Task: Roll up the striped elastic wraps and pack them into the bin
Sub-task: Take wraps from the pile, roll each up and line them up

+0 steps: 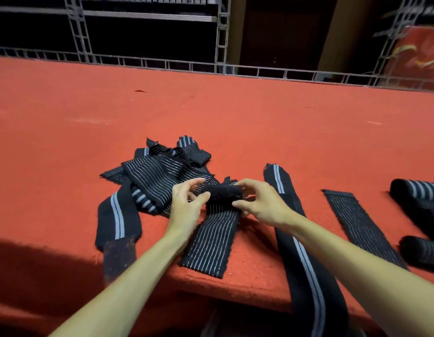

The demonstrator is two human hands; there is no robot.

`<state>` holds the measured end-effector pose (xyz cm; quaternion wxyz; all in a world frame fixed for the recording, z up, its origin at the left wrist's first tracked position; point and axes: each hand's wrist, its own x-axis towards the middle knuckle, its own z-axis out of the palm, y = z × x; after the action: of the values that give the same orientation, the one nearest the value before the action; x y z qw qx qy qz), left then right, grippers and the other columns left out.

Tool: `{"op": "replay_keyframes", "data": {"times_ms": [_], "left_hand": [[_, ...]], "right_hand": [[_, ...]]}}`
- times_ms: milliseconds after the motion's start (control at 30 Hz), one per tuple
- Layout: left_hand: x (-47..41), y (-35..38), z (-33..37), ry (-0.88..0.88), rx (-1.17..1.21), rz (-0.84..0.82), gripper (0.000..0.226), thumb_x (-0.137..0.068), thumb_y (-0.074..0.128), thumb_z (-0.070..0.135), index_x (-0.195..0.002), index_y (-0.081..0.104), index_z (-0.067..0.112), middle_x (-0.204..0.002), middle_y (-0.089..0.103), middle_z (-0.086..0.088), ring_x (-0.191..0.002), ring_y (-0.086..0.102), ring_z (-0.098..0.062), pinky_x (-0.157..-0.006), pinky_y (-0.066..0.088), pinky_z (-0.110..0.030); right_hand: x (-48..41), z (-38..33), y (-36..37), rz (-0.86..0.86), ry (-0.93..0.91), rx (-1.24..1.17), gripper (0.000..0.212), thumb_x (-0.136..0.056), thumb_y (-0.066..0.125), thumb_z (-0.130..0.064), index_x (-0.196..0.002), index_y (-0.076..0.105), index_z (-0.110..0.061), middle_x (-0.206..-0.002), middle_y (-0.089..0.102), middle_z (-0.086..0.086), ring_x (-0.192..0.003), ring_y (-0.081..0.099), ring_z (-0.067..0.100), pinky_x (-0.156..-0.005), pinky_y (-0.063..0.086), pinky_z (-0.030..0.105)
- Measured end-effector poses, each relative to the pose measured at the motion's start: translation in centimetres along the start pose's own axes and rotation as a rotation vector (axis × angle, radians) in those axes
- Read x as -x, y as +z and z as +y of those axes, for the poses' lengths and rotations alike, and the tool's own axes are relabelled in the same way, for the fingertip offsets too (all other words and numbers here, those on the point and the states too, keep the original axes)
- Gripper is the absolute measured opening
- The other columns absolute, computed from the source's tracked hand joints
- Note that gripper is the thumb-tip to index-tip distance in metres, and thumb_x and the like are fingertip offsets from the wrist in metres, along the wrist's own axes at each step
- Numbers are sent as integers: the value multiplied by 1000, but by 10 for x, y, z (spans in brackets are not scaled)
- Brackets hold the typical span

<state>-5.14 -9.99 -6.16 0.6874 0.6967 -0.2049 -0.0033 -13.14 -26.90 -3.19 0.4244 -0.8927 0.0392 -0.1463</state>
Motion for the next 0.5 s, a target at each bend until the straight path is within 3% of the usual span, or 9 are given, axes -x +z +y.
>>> {"op": "replay_keyframes", "data": {"times_ms": [67, 200, 267, 367, 433, 500], "left_hand": [[0, -1, 9, 32, -51, -134, 22, -87, 66, 10, -100, 64, 28, -100, 58, -3, -85, 57, -7, -84, 51, -25], [3, 4, 26, 78, -131, -208, 13, -86, 69, 14, -90, 61, 24, -83, 64, -2, -77, 59, -10, -80, 52, -38], [6, 11, 32, 93, -125, -224, 11, -85, 69, 12, -89, 61, 20, -82, 62, 0, -74, 57, -6, -78, 51, -31], [13, 20, 40, 69, -104, -324, 11, -86, 67, 9, -92, 62, 17, -77, 57, 5, -57, 49, 7, -58, 41, -9], [18, 22, 42, 19, -106, -465, 12, -86, 68, 9, -96, 62, 15, -72, 55, 3, -49, 45, 5, -48, 35, -7], [22, 22, 42, -30, -114, -570, 18, -86, 68, 10, -103, 62, 13, -69, 54, 3, -50, 44, -2, -46, 35, -10]], "right_hand": [[8, -2, -11, 2, 19, -86, 29, -81, 70, -1, -98, 63, -24, -81, 64, 14, -61, 63, 24, -63, 57, 42], [26, -6, -24, 1, 37, -209, 25, -82, 70, 2, -96, 65, -18, -84, 66, 6, -65, 63, 17, -63, 57, 33], [35, -7, -28, 32, 48, -257, 20, -82, 70, 0, -95, 66, -14, -86, 68, 5, -70, 64, 15, -66, 58, 31], [49, -7, -40, 118, 69, -290, 6, -84, 70, -7, -89, 70, -8, -82, 70, 3, -72, 64, 7, -68, 54, 21], [57, -3, -49, 187, 98, -254, 3, -83, 72, -8, -86, 71, -7, -78, 70, 1, -66, 61, 0, -64, 49, 13], [64, 3, -56, 245, 136, -176, 9, -78, 75, -2, -83, 73, -10, -80, 72, 0, -68, 63, 0, -69, 50, 14]]}}
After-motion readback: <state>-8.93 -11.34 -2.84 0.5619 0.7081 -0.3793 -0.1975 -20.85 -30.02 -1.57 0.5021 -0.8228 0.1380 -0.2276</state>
